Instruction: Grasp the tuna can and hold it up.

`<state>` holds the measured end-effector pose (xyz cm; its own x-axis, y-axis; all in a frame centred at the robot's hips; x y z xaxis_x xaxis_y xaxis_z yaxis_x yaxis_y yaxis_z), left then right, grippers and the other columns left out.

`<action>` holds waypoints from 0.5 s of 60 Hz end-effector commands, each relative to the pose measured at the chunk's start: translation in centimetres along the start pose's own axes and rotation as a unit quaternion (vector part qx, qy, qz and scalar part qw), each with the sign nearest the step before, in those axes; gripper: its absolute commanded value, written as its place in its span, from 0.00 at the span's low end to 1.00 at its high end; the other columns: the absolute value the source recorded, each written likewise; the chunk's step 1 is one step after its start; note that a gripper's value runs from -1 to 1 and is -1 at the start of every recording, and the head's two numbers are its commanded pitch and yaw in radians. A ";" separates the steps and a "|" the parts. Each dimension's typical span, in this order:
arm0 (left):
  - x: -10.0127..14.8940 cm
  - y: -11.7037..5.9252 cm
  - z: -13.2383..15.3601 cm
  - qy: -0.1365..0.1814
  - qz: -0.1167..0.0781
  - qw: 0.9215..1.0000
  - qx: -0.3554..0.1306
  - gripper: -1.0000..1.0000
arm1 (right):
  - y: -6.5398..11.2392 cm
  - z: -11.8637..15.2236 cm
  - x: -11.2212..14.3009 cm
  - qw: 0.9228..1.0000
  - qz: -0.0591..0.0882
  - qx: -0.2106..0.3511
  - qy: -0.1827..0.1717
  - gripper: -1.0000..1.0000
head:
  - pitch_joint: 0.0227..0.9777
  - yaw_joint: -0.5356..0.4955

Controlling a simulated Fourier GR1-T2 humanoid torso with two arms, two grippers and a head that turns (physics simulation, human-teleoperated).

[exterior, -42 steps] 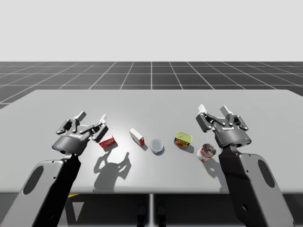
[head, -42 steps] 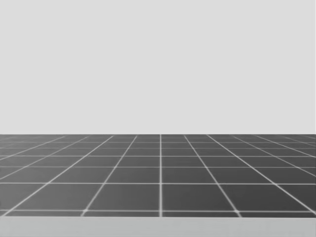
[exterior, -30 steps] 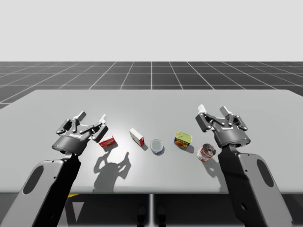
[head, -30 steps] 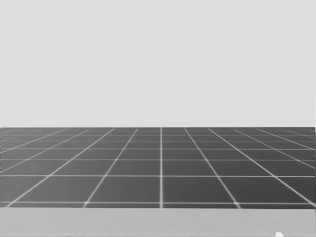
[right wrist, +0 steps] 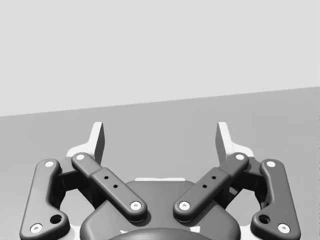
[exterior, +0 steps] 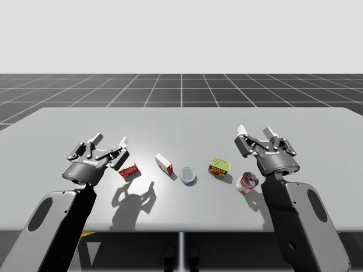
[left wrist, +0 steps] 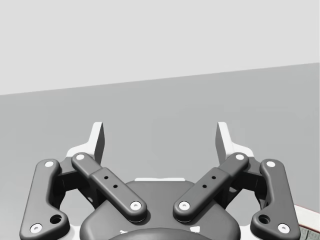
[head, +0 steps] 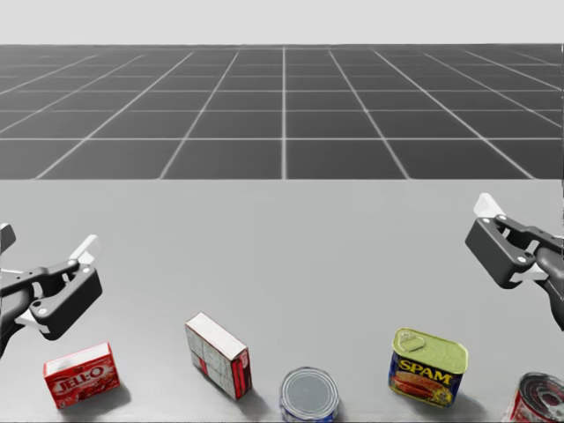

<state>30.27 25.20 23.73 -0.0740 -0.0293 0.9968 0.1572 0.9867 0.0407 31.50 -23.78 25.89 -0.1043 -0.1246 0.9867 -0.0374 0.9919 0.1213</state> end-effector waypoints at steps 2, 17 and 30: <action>0.0 0.1 0.0 0.001 -0.003 1.000 0.000 0.00 | -0.1 0.0 0.0 1.000 0.004 -0.004 0.001 0.00 | 0.66 0.51; 0.0 0.1 0.0 0.002 -0.005 1.000 -0.001 0.00 | -0.1 0.0 0.1 1.000 0.009 -0.005 0.001 0.00 | 0.83 0.50; 0.1 0.0 -0.1 0.001 -0.005 1.000 -0.003 0.00 | -0.3 -0.1 0.4 1.000 0.016 -0.012 0.004 0.00 | 0.89 0.48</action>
<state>30.32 25.20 23.79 -0.0733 -0.0397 0.9965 0.1599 0.9858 0.0510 31.53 -23.88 26.09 -0.1019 -0.0970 0.9901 -0.0188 0.9952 0.0955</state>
